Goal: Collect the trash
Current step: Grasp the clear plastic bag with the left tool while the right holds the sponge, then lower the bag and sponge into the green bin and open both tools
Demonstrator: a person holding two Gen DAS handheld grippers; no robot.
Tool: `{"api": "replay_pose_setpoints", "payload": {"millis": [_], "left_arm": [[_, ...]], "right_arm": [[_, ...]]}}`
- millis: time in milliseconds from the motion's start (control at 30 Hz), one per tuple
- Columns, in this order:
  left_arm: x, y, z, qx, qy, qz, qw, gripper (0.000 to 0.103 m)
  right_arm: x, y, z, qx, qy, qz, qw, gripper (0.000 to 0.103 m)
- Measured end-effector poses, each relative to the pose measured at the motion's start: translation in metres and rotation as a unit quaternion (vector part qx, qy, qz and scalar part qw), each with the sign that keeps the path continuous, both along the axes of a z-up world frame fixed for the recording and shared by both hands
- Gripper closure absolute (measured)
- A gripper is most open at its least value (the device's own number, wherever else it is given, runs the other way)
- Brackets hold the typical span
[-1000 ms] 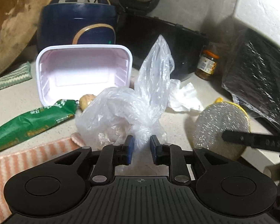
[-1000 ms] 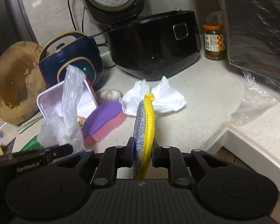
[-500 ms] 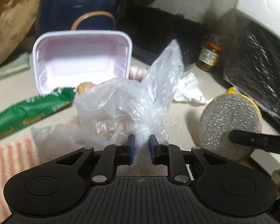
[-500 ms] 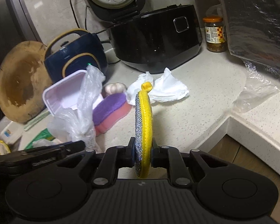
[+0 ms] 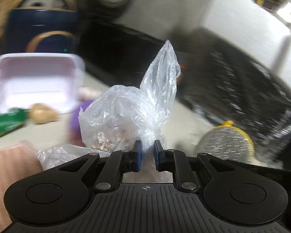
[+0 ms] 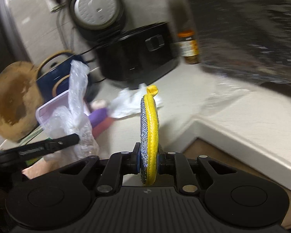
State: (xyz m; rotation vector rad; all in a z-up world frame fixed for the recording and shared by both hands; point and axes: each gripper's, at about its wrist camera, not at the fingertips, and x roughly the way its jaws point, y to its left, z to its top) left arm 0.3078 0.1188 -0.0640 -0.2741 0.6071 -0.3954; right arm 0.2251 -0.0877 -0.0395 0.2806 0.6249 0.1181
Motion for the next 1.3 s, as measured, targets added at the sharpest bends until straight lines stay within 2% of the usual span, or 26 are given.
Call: {"api": "replay_pose_setpoints", "payload": {"millis": [167,300,467,633,733,833,933,1067,1100,1167,1233,1300], "left_arm": [[-0.002,-0.052,0.003,-0.017,0.009,-0.116,0.9930,0.086],[-0.004,-0.099,-0.014,-0.004,0.051,-0.199,0.9786,0.086],[-0.007,-0.148,-0.061,0.032,0.146,-0.262,0.9535,0.086],[-0.011,-0.168,-0.124,0.071,0.247,-0.246,0.9348,0.086],[-0.008,-0.172,-0.162,0.108,0.277,-0.220,0.9290,0.086],[-0.004,-0.172,-0.216,0.138,0.322,-0.187,0.9177,0.086],[-0.003,-0.177,-0.265,0.138,0.355,-0.163,0.9103,0.086],[0.001,-0.183,-0.313,0.087,0.364,-0.153,0.9147,0.083],[0.004,-0.186,-0.325,0.084,0.369,-0.151,0.9132,0.081],[0.009,-0.190,-0.347,0.105,0.376,-0.133,0.9111,0.079],[0.011,-0.189,-0.355,0.105,0.376,-0.119,0.9127,0.079],[0.012,-0.186,-0.352,0.079,0.370,-0.109,0.9190,0.079]], "right_arm": [[-0.019,-0.036,-0.012,-0.018,0.016,-0.064,0.998,0.089],[-0.033,-0.069,-0.035,-0.014,0.054,-0.113,0.992,0.089],[-0.050,-0.101,-0.063,-0.009,0.097,-0.155,0.983,0.089],[-0.059,-0.124,-0.087,0.006,0.126,-0.170,0.977,0.089],[-0.062,-0.130,-0.104,0.008,0.149,-0.167,0.975,0.089],[-0.064,-0.130,-0.128,0.011,0.177,-0.157,0.972,0.089],[-0.060,-0.132,-0.157,0.023,0.203,-0.150,0.967,0.089],[-0.055,-0.128,-0.190,0.029,0.228,-0.139,0.963,0.089],[-0.056,-0.126,-0.196,0.028,0.229,-0.137,0.963,0.089],[-0.056,-0.120,-0.212,0.022,0.241,-0.133,0.961,0.089],[-0.055,-0.115,-0.227,0.021,0.260,-0.132,0.956,0.089],[-0.055,-0.109,-0.238,0.019,0.276,-0.127,0.953,0.089]]}}
